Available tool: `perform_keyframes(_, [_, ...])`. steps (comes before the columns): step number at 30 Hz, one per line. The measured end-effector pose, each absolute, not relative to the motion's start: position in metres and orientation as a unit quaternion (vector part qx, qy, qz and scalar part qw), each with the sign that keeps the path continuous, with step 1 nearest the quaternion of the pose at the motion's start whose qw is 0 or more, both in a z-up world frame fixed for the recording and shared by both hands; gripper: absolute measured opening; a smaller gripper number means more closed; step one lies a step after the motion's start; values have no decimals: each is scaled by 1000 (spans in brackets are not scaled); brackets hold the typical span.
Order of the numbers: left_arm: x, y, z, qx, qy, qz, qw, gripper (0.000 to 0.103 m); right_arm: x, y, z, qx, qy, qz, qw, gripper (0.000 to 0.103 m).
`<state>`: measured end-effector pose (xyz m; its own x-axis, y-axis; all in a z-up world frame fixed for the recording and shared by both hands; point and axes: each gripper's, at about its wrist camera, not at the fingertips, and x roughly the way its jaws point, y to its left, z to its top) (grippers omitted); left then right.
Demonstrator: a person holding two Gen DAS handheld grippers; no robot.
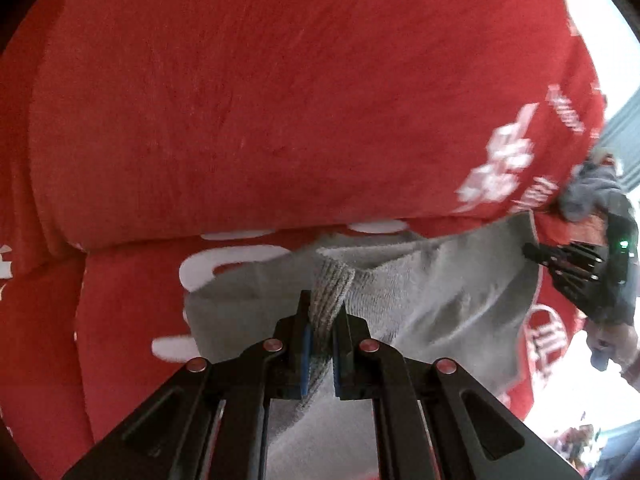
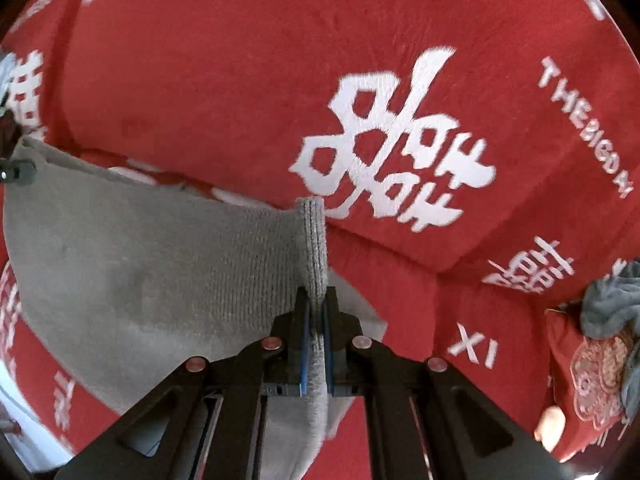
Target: Fold small clothes
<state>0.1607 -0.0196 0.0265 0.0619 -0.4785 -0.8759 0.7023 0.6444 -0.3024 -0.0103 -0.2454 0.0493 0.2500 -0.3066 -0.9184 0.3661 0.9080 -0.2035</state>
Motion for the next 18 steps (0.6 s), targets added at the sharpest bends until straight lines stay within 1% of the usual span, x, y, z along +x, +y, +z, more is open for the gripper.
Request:
perform_keyframes(3, [172, -37, -15, 130, 565, -377, 722, 9, 9, -265, 8, 50, 592, -204, 778, 6])
perform_keyframes(7, [182, -50, -56, 146, 580, -340, 726, 9, 21, -282, -44, 79, 619, -202, 755, 6])
perform_keyframes(12, [194, -54, -83, 159, 584, -290, 741, 10, 19, -299, -87, 121, 634, -204, 736, 6])
perform_keyframes(13, [197, -53, -87, 156, 589, -281, 742, 13, 18, -301, -91, 124, 630, -204, 739, 6])
perform_keyframes(15, [205, -46, -90, 141, 595, -255, 749, 36, 18, -301, -91, 125, 625, -207, 742, 6])
perform_keyframes(16, [208, -42, -89, 143, 592, -234, 758, 61, 17, -303, -91, 129, 623, -209, 742, 6])
perform_keyframes(17, [211, -37, -86, 149, 584, -212, 769, 67, 15, -304, -90, 135, 622, -211, 742, 6])
perform_keyframes(18, [213, -34, -84, 150, 583, -208, 771, 67, 13, -307, -89, 144, 620, -213, 742, 6])
